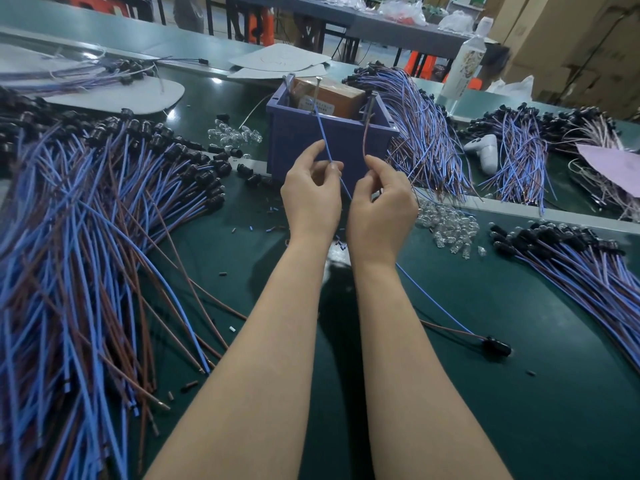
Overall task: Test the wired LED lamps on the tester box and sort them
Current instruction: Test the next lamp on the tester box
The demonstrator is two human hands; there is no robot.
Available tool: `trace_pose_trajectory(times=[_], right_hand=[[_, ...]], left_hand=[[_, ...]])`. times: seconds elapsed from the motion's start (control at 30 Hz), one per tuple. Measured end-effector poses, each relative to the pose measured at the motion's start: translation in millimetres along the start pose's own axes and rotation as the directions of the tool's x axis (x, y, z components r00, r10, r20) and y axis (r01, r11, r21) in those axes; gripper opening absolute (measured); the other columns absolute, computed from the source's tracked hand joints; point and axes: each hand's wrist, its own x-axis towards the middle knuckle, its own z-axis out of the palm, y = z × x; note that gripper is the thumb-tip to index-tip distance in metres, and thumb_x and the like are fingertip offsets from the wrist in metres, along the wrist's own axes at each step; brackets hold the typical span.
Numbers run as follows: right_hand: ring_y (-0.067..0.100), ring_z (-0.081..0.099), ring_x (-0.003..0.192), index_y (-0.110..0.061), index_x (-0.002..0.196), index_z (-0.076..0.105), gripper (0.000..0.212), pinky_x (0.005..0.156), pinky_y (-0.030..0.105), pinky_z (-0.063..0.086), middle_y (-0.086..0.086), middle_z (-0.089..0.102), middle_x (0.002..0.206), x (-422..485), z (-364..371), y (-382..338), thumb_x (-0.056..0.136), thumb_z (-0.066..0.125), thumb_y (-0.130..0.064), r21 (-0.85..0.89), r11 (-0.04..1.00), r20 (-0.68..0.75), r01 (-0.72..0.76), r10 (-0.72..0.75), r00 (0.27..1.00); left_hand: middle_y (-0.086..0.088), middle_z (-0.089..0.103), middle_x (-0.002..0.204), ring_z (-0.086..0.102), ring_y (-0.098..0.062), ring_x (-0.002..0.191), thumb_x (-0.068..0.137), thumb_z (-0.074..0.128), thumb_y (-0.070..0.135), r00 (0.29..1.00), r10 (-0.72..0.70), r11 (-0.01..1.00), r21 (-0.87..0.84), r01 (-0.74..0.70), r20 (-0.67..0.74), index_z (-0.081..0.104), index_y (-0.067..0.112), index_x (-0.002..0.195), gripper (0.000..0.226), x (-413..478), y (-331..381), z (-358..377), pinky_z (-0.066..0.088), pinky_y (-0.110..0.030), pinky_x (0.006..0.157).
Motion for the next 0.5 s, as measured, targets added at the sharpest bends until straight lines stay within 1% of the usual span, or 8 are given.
trace_pose_trajectory(times=[0.2, 0.37, 0.5], right_hand=[[0.024, 0.058, 0.090, -0.013, 0.118, 0.065, 0.030, 0.072, 0.016, 0.032, 0.009, 0.063, 0.104, -1.3, 0.8, -1.5, 0.094, 0.047, -0.008, 0.000, 1.000, -0.013, 0.027, -0.027, 1.000], [0.023, 0.058, 0.092, -0.012, 0.119, 0.064, 0.030, 0.075, 0.021, 0.036, 0.009, 0.062, 0.106, -1.0, 1.1, -0.7, 0.095, 0.046, -0.008, 0.007, 1.000, -0.006, 0.027, -0.027, 1.000], [0.022, 0.058, 0.095, -0.011, 0.119, 0.064, 0.031, 0.078, 0.022, 0.038, 0.009, 0.062, 0.109, 0.1, -0.1, 1.0, 0.095, 0.045, -0.006, 0.026, 1.000, -0.026, 0.012, -0.012, 1.000]], left_hand=[[0.000, 0.068, 0.085, 0.066, -0.014, 0.089, 0.091, 0.054, 0.003, 1.000, 0.013, 1.000, 0.008, -0.013, 0.001, 0.055, 0.007, 0.126, 0.035, -0.3, 0.6, -1.0, 0.050, -0.037, 0.093], [0.000, 0.068, 0.086, 0.065, -0.012, 0.088, 0.091, 0.053, 0.003, 1.000, 0.011, 1.000, 0.012, -0.011, -0.003, 0.054, 0.007, 0.127, 0.035, 0.2, -0.2, -1.0, 0.051, -0.036, 0.093], [0.000, 0.067, 0.085, 0.066, -0.015, 0.090, 0.091, 0.053, 0.003, 1.000, 0.002, 1.000, 0.020, -0.001, -0.022, 0.054, 0.007, 0.125, 0.034, 0.0, -0.4, 0.3, 0.049, -0.038, 0.094]])
